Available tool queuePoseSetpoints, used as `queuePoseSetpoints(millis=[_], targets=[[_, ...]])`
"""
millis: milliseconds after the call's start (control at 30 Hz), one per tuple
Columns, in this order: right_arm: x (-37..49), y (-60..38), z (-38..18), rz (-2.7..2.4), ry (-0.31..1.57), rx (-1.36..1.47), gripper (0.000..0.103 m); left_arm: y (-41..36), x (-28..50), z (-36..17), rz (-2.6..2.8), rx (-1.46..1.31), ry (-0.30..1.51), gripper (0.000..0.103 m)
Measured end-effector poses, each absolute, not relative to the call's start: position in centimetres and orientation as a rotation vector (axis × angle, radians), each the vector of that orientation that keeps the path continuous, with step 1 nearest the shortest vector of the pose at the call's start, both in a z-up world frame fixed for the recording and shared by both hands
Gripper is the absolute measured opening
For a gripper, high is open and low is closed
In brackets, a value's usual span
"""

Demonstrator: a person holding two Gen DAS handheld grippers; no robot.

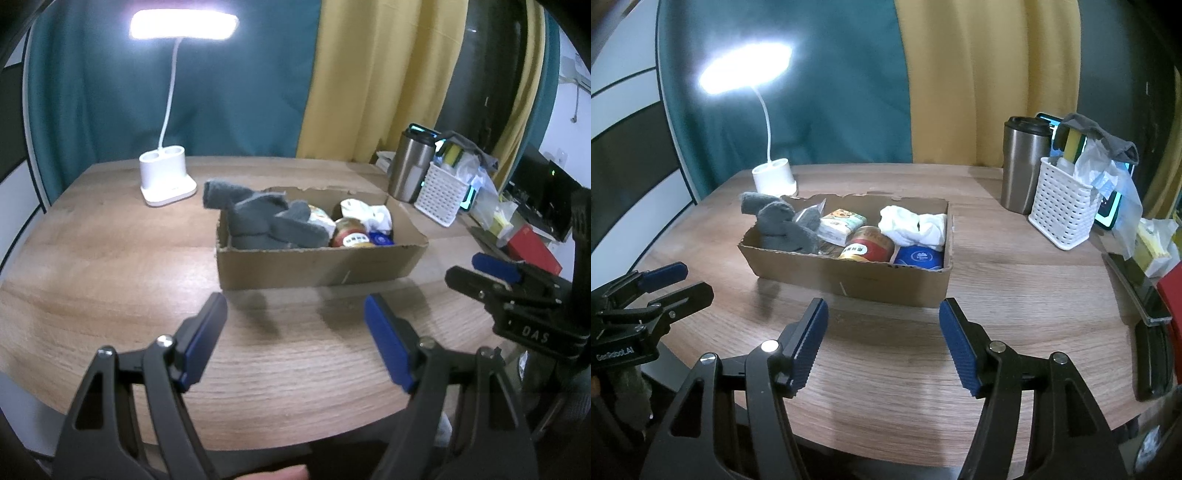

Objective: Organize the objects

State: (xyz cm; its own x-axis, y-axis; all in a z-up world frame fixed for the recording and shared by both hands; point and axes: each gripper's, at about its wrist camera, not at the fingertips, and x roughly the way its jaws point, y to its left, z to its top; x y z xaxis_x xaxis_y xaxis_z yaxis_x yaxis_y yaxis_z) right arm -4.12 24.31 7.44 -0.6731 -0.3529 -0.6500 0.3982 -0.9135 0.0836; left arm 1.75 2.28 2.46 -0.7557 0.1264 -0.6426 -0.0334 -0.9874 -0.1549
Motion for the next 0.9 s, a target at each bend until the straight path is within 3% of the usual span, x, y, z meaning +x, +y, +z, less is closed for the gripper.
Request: queuePoseSetpoints(millis=[267,367,900], targets=[[-4.27,24.38,7.36,-2.548,0.085,0.971,0.074,2.25,1.80,2.45,2.864,-1.063,-0.206,0.078],[-4.27,24.40,7.34,-2.548,0.084,0.970,0.081,2.22,1.79,2.41,2.862,-1.065,-0.204,0.078],[-4.26,24.38,7.29,-2.553,0.091,0.970,0.081,2.35,1.67,2.46,2.856,-1.063,-0.197,0.078]])
